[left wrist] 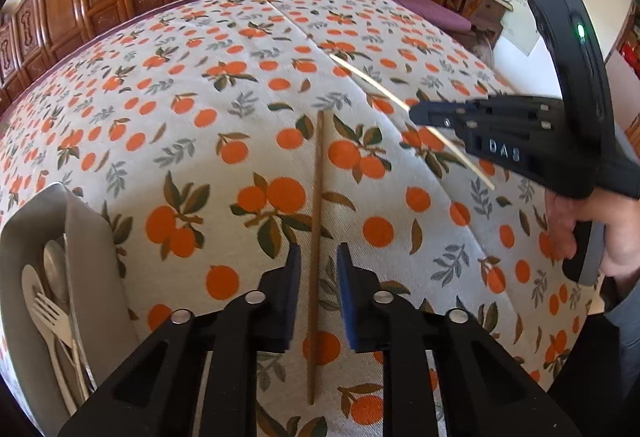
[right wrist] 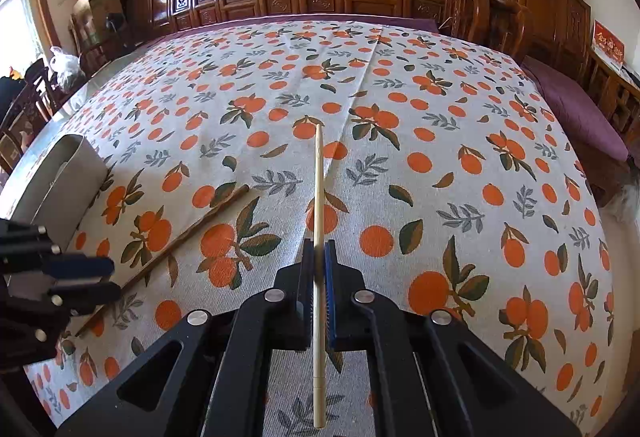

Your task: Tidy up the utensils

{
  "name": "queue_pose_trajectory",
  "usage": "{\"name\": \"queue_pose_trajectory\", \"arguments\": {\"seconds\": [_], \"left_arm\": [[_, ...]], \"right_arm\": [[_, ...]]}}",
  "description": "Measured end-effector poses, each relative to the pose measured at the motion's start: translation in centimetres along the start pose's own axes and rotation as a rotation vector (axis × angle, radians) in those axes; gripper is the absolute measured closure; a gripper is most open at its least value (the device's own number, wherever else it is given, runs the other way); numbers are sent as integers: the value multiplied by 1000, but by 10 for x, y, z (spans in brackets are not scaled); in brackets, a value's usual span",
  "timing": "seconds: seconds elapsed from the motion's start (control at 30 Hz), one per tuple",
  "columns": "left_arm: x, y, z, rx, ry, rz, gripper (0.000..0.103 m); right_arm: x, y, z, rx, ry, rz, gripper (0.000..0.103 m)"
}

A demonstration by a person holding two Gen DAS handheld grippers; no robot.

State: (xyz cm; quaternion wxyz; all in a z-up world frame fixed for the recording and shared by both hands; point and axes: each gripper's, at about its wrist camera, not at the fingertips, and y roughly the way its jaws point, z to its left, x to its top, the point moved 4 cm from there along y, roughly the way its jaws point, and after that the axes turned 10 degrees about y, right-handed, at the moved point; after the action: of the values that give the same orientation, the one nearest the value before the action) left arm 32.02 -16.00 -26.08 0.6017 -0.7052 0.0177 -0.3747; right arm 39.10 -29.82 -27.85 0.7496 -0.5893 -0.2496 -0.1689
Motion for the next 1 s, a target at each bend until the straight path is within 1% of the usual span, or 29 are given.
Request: {"name": "queue_pose_trajectory", "arguments": {"seconds": [0.1,0.13,0.23,0.3,0.4,0.47,0.7,1.0], "left_arm": [[-4,5,-3,17,14,11,89],[-5,7,-3,19,12,19,92],[-4,6,-2,33,16,17,94],[-5,5,-1,37,14,16,99],[-8,3,-3,53,37,17,99],[-11,1,-4,45,37,16,99],[-24,-24,-1,35,16,-20,99],[-39,-73,6,68,-2,-78,99]], "right_arm": [[-1,1,4,6,-11,5,97],[-1,2,5,5,-11,7,97],[-1,3,7,-2,-12,10,97],[-1,2,8,-1,-14,9,97],[-2,0,13,-1,-30,5,97],[-1,-2,15,3,-29,-1,97],[-5,-9,30,25,-28,-3,97],[-18,-13,47,32,-29,14,97]]}}
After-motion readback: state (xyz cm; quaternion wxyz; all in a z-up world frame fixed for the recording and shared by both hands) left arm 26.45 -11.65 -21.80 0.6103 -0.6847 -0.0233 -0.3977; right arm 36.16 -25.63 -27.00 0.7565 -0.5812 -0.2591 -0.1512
